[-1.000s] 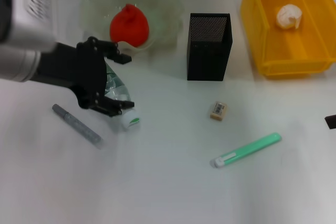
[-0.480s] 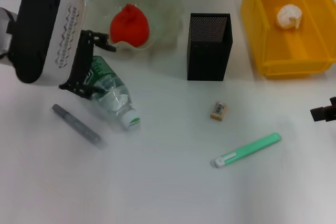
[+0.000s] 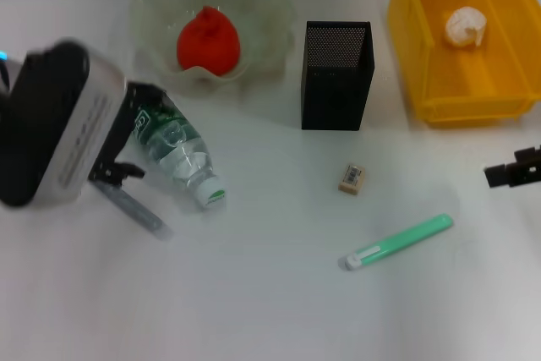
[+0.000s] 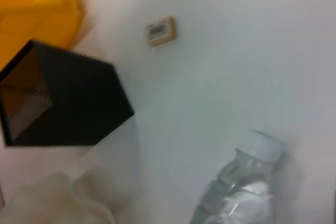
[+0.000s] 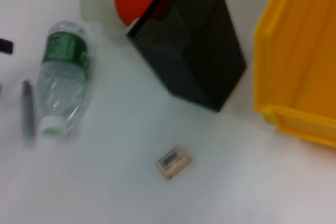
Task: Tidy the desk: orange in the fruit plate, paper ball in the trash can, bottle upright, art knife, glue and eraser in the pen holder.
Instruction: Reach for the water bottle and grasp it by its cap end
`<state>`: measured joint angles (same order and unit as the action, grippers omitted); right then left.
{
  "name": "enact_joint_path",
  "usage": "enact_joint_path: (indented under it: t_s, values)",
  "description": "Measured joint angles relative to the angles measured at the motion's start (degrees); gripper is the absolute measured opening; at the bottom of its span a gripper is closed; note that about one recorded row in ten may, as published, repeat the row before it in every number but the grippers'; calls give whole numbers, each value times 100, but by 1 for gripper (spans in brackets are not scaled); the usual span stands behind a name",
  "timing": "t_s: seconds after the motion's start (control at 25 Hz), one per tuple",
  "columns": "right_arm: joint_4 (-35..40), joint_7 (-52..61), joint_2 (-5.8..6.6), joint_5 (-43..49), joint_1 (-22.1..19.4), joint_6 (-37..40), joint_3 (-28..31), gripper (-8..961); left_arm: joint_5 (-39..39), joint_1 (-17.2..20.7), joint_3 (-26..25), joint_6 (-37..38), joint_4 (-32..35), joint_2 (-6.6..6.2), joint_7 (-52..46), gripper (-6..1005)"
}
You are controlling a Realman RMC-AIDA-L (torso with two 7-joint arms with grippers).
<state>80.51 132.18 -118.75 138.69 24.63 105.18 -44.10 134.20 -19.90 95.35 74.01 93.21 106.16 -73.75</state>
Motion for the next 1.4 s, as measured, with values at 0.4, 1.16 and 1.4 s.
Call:
enact_joint_path:
  t_s: [0.4, 1.16, 1.4]
  values:
    - [203, -341, 174, -108, 302, 1227, 121, 759, 12, 800, -40, -464, -5, 300, 1356, 806]
    - [-15, -219, 241, -472, 405, 1257, 610, 759, -250, 796, 689, -883, -259, 527, 2186, 722]
    - [-24, -224, 233, -508, 446, 1240, 604, 759, -59, 626, 938, -1264, -619, 619, 2263, 724]
